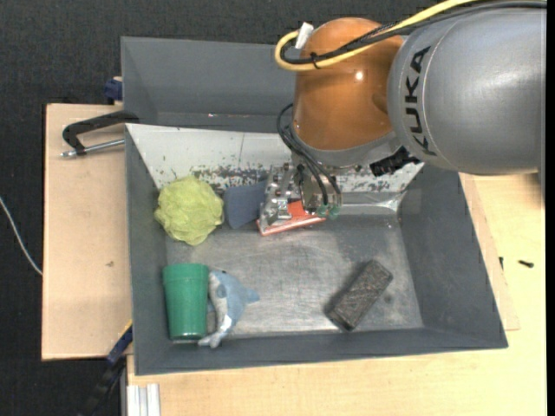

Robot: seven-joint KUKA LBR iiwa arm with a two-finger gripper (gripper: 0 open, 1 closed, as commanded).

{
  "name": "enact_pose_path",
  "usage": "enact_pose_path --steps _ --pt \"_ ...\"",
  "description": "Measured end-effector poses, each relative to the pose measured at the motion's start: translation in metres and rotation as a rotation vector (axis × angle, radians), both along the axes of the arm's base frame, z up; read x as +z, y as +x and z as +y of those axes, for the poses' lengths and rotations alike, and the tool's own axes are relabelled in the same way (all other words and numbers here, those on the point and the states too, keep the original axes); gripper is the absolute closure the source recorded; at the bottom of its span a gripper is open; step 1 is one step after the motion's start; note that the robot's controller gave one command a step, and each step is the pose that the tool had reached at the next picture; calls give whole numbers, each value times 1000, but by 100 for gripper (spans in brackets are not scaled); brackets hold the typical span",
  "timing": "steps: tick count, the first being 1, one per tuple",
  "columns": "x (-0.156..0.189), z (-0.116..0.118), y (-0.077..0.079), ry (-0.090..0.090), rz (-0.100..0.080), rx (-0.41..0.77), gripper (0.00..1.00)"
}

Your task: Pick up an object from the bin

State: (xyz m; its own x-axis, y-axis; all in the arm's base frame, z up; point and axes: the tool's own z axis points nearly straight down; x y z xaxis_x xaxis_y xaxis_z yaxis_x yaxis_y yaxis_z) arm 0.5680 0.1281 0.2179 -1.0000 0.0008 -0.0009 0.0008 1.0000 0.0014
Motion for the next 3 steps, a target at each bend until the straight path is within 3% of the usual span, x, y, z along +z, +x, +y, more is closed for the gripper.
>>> enact_pose_path --steps 1,2,3 --pt "-45 -3 -4 1 -7 -11 100" --pt "-77 -5 -23 -1 4 104 100" --pt "-88 -6 -9 0 -5 208 0"
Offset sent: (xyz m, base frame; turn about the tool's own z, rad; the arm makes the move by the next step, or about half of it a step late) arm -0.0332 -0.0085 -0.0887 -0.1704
